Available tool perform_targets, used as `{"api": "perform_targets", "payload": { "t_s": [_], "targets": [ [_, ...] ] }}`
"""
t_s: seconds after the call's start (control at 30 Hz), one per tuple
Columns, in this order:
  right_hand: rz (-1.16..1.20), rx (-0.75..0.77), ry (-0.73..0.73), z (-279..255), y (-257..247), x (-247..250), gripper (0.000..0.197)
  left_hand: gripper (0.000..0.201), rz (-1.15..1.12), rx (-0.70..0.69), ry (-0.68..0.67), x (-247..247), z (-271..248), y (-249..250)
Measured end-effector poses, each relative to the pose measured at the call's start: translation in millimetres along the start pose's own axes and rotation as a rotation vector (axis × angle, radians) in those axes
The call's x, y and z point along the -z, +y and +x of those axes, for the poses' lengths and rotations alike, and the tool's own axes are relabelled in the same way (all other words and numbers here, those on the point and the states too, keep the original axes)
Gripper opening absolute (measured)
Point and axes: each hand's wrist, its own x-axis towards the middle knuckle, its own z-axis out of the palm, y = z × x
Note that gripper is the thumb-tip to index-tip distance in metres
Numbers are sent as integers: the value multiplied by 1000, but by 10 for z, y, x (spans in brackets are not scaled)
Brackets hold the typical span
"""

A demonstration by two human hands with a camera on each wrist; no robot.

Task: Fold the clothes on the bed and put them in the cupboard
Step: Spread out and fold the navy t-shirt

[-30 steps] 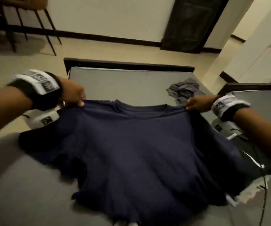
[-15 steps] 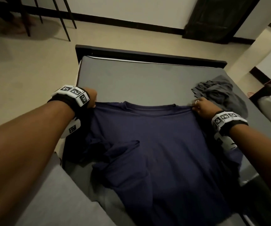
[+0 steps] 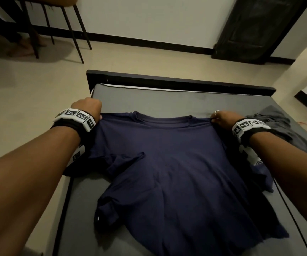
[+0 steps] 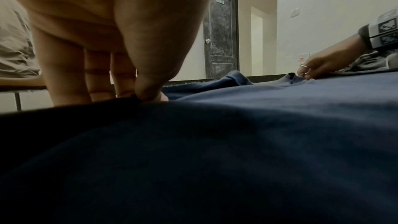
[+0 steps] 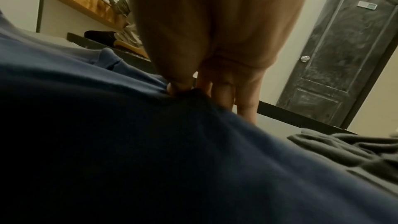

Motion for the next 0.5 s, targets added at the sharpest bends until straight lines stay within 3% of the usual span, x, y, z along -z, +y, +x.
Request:
{"api": "perform_targets", "payload": {
  "t_s": [0.33,0.5],
  "targets": [
    [-83,-55,20,733,-77,52,30,36,-91,48,96,-107,580,-83],
    [-55,-82,-21,810,-3,27,32,31,-54,-15,150,-4,793,-7]
  ]
}}
